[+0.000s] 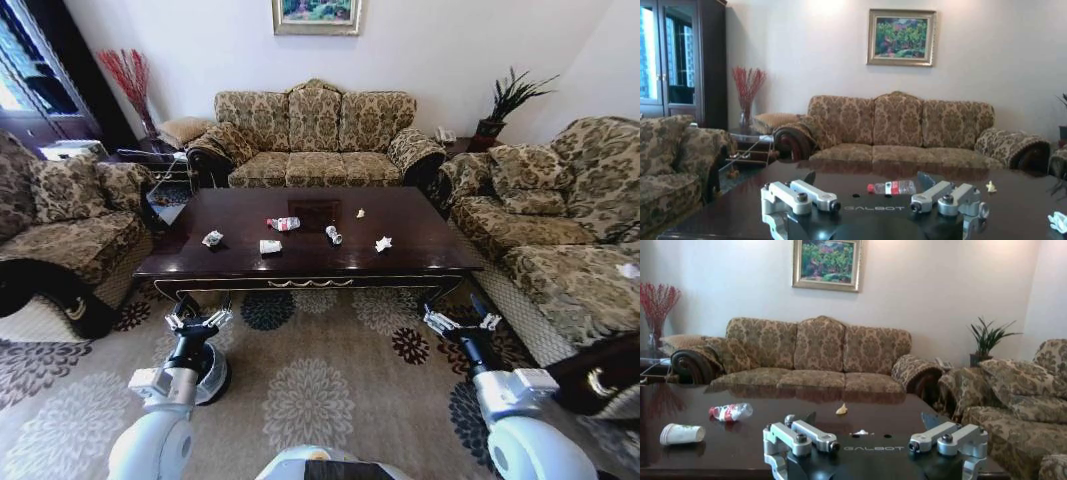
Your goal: Move to the front of the table and place the trash on the table into the trash bin.
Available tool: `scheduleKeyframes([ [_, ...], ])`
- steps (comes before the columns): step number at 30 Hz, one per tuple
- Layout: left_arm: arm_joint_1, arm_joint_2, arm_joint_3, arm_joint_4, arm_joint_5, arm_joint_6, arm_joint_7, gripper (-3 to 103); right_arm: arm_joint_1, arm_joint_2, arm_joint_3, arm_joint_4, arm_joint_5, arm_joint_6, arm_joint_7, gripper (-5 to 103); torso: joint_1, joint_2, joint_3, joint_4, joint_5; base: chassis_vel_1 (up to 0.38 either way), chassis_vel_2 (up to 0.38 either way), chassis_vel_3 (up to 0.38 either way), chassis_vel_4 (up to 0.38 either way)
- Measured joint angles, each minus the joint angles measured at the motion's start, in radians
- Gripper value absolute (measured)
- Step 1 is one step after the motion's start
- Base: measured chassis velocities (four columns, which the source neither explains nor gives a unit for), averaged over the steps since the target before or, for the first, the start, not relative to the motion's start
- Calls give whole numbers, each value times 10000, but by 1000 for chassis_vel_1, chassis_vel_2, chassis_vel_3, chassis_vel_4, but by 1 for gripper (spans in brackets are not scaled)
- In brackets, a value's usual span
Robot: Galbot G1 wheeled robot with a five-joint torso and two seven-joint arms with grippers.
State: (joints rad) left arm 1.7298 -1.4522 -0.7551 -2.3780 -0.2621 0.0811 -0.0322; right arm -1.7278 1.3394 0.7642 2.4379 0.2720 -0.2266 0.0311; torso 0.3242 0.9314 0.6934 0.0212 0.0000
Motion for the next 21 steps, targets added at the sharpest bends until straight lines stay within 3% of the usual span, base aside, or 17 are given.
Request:
scheduleKeyframes([
  [21, -124, 33, 10, -144, 59, 169, 41, 100, -38, 60, -75, 16, -85, -165, 225, 100, 0, 0, 0, 0, 0, 0, 0, 0, 0],
])
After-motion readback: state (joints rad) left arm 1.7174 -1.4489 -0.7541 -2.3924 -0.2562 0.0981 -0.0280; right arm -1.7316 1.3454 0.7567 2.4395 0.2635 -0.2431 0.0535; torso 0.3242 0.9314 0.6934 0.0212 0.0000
